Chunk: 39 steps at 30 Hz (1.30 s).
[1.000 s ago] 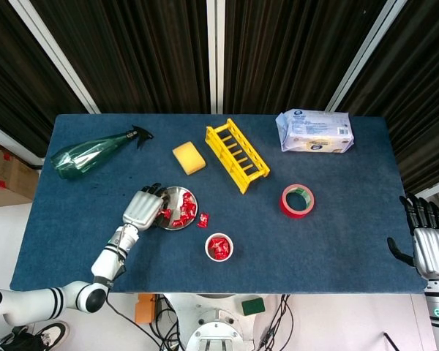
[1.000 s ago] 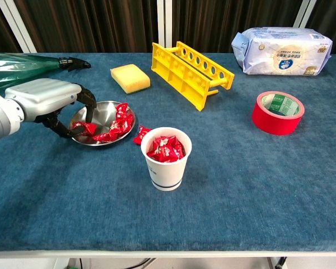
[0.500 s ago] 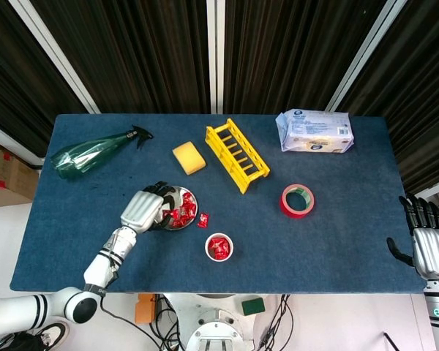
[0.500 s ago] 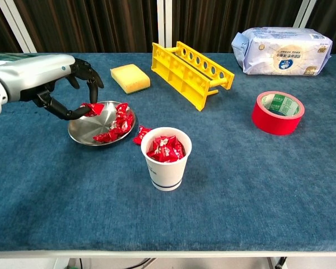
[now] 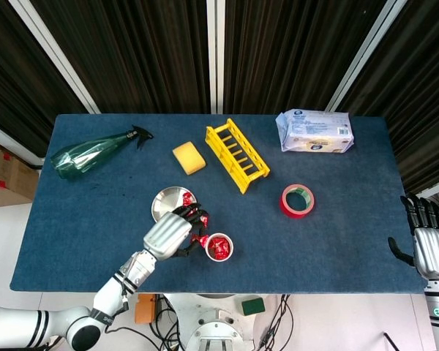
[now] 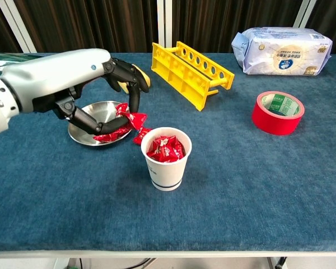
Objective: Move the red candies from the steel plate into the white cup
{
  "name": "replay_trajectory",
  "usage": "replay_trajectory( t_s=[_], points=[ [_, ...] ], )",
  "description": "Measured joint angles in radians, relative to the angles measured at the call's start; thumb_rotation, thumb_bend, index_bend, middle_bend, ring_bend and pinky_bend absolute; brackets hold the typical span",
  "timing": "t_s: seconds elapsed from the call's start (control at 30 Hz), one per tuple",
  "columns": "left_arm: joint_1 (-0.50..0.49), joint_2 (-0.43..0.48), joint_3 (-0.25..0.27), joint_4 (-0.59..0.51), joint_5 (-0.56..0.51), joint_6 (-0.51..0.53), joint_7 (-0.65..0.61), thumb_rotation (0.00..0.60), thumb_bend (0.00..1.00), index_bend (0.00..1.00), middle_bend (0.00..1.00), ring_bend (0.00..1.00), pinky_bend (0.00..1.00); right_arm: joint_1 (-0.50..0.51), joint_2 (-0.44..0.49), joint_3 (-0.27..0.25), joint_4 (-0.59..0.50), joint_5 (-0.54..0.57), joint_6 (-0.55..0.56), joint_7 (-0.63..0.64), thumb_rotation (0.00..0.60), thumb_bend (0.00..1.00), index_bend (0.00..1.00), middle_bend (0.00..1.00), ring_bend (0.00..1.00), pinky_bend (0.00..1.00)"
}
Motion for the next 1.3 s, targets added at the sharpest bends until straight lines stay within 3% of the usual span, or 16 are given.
replay_trajectory(
  t_s=[0.27,0.7,1.17,1.3],
  points=[
    [-0.010,-0.096,0.012,0.017,0.022,0.007,0.053,0.600,0.38,0.60,0.24,0.11,0.25,0.001,0.002,-0.003,0.000,-0.004,-0.004,0.004,0.600,0.30,0.00,0.00,0.00,0.00],
    [-0.037,-0.184,-0.012,0.085,0.007,-0.004,0.097,0.600,0.38,0.60,0.24,0.11,0.25,0.003,0.003,-0.001,-0.001,-0.001,-0.008,0.007,0.600,0.30,0.00,0.00,0.00,0.00],
    [-0.034,-0.164,0.005,0.086,0.025,-0.009,0.077,0.600,0.37,0.35,0.24,0.11,0.24,0.003,0.004,-0.002,-0.002,-0.003,-0.007,0.006,0.600,0.30,0.00,0.00,0.00,0.00],
    [-0.031,-0.156,0.007,0.080,0.027,-0.007,0.072,0.600,0.37,0.33,0.24,0.11,0.24,0.004,0.002,-0.003,-0.003,-0.002,-0.009,0.003,0.600,0.30,0.00,0.00,0.00,0.00]
  ],
)
